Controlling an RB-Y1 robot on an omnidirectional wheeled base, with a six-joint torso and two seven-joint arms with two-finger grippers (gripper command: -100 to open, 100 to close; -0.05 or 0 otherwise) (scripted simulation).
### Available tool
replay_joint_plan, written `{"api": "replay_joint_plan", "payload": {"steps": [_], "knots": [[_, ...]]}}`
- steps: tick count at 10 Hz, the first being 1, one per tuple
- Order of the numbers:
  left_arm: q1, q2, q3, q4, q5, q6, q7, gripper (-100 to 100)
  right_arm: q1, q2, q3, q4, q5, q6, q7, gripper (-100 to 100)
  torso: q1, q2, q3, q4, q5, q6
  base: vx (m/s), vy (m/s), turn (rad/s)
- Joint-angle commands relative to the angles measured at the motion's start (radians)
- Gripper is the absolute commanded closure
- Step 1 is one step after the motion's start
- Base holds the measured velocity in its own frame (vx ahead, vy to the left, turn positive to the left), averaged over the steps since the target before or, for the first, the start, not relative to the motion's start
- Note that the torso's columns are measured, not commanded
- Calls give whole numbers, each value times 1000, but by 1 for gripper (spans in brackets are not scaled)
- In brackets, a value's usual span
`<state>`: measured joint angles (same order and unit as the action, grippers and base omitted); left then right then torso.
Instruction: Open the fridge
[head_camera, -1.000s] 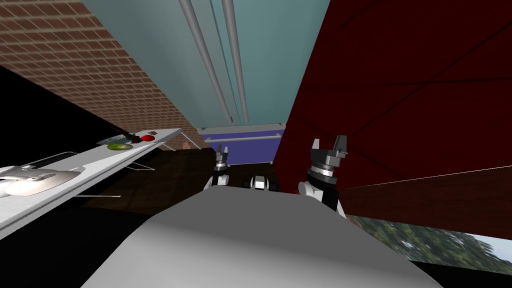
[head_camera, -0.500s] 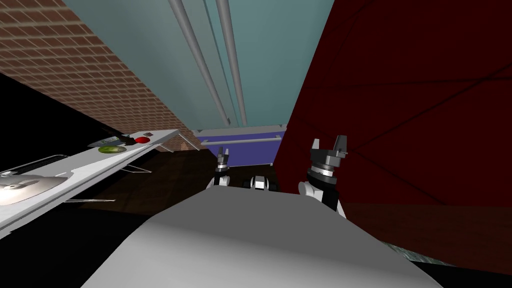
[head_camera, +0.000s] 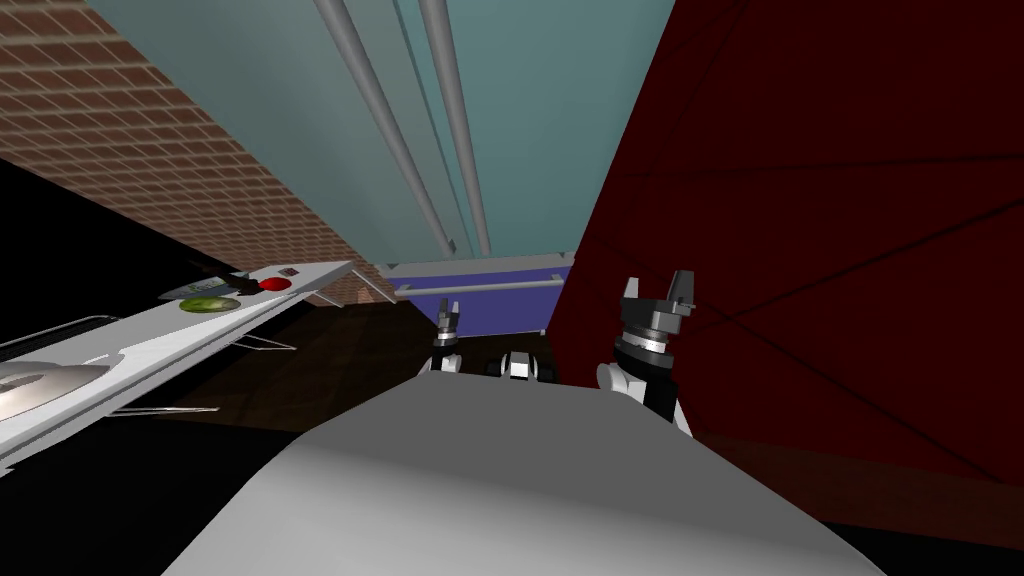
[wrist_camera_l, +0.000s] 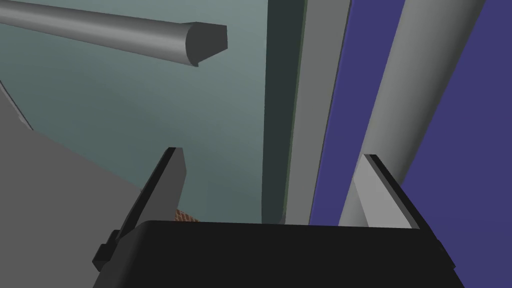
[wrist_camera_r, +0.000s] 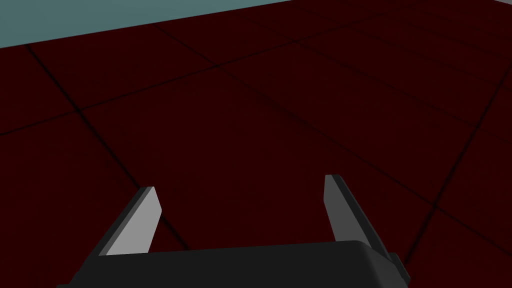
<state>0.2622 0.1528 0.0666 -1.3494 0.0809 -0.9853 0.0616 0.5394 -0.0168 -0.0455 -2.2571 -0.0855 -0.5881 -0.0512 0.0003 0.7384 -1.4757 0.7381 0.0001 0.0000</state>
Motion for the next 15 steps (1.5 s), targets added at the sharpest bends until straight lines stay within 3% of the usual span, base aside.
{"api": "replay_joint_plan", "payload": {"steps": [1, 8, 11, 12, 13, 15], "knots": [[-18, -5, 2, 65, 1, -30, 1, -100, 0, 0, 0, 0, 0, 0, 0, 0, 0, -1, -1, 0, 0, 0, 94, -7, -4], [-70, -36, 7, 261, 3, -138, 5, -100, 0, 0, 0, 0, 0, 0, 0, 0, -1, -2, -1, 0, 0, 0, 93, -7, -7], [-88, -73, 8, 327, 4, -175, 7, -100, 0, 0, 0, 0, 0, 0, 0, 0, 0, 1, 0, 0, 0, 0, 92, -3, -5], [-95, -108, 9, 354, 5, -191, 7, -100, 0, 0, 0, 0, 0, 0, 0, 0, 0, 1, 1, 0, 0, 0, 86, -4, -5], [-97, -125, 9, 362, 5, -195, 8, -100, 0, 0, 0, 0, 0, 0, 0, 0, -1, 0, 0, 0, 0, 0, 63, -4, -4], [-111, -111, 11, 339, 6, -161, 6, -100, 0, 0, 0, 0, 0, 0, 0, 0, 0, 2, 1, 1, 0, 0, 10, -4, 11]]}}
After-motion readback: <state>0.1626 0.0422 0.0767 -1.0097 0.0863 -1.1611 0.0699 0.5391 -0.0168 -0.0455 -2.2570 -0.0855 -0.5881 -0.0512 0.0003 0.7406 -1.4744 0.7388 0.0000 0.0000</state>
